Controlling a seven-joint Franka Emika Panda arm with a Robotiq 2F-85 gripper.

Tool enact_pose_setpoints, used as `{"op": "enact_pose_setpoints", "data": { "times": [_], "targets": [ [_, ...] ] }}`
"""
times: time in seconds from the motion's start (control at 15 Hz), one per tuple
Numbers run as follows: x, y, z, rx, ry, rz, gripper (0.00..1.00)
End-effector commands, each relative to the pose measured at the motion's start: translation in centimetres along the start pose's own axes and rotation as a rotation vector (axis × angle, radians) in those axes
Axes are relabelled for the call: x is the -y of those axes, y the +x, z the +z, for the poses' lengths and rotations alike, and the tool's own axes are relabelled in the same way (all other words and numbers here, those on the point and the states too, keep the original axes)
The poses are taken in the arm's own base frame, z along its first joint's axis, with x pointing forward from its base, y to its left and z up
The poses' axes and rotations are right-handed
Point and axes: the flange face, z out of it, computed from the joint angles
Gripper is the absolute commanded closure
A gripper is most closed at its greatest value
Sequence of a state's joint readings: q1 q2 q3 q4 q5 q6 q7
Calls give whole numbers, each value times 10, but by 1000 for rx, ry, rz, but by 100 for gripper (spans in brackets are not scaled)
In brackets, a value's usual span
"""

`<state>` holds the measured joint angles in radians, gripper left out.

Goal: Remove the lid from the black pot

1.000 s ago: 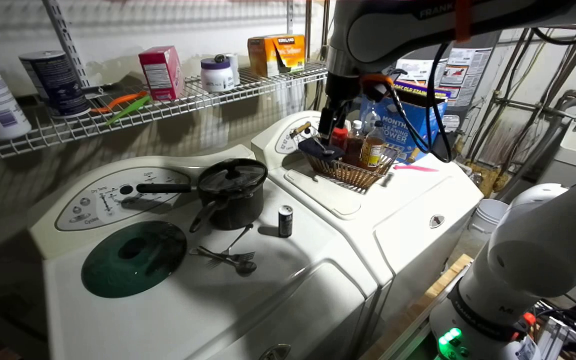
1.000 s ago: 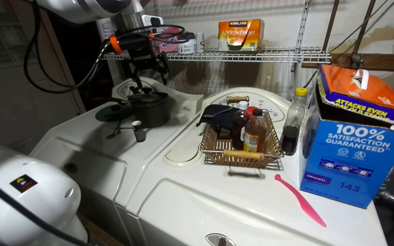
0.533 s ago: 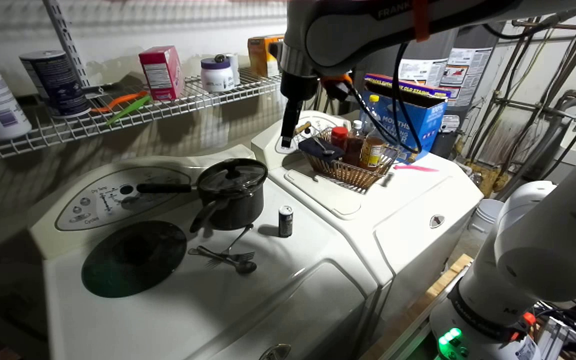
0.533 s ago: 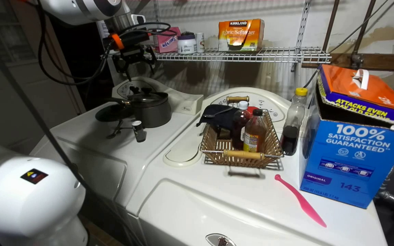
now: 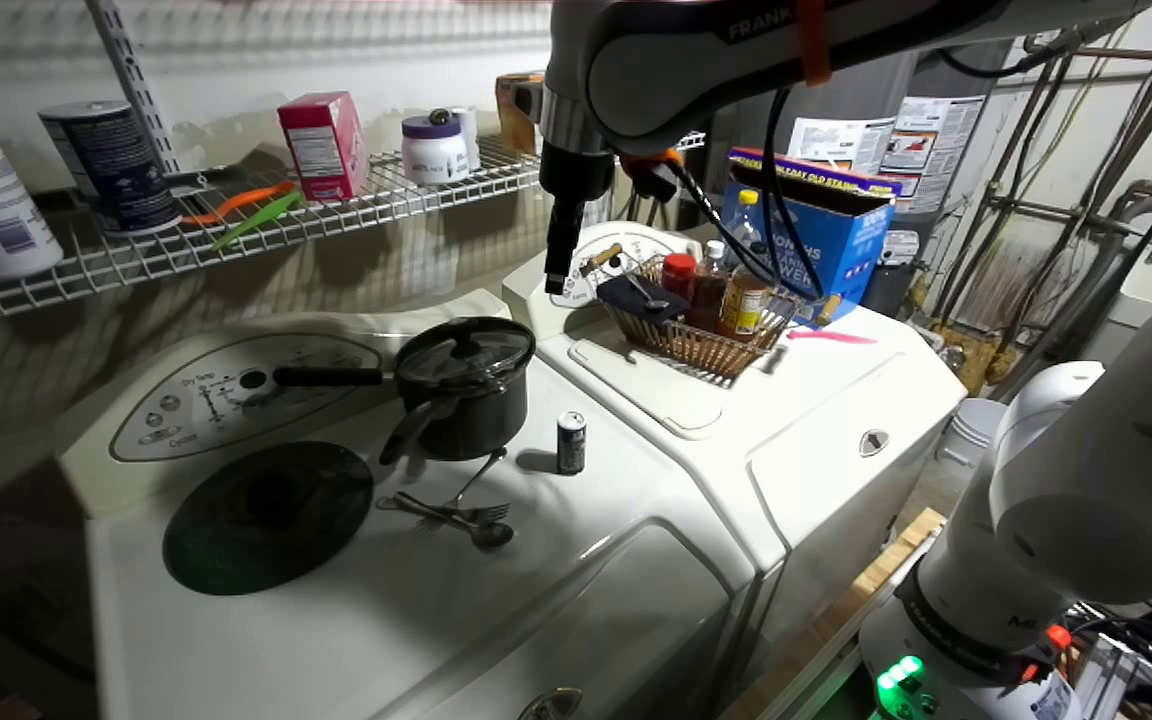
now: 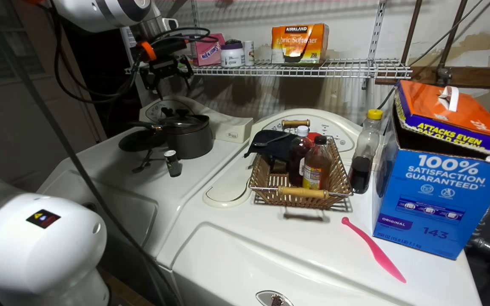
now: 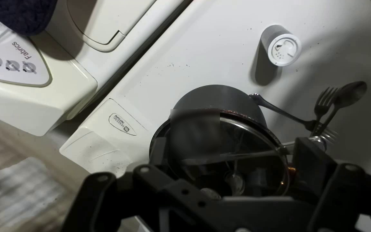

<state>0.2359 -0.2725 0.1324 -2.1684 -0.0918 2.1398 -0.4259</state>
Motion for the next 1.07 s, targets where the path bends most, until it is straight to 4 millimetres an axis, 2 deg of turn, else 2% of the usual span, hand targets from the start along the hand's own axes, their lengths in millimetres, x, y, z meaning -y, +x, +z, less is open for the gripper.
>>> {"op": "enact_pose_setpoints", "data": {
  "times": [0.0,0.47,1.0],
  "targets": [
    [-2,12,2,-29,-5,-29,0],
    [-11,57,23,-120,58,-92,0],
    [-10,100,70,-189,195,-67,0]
  ]
}}
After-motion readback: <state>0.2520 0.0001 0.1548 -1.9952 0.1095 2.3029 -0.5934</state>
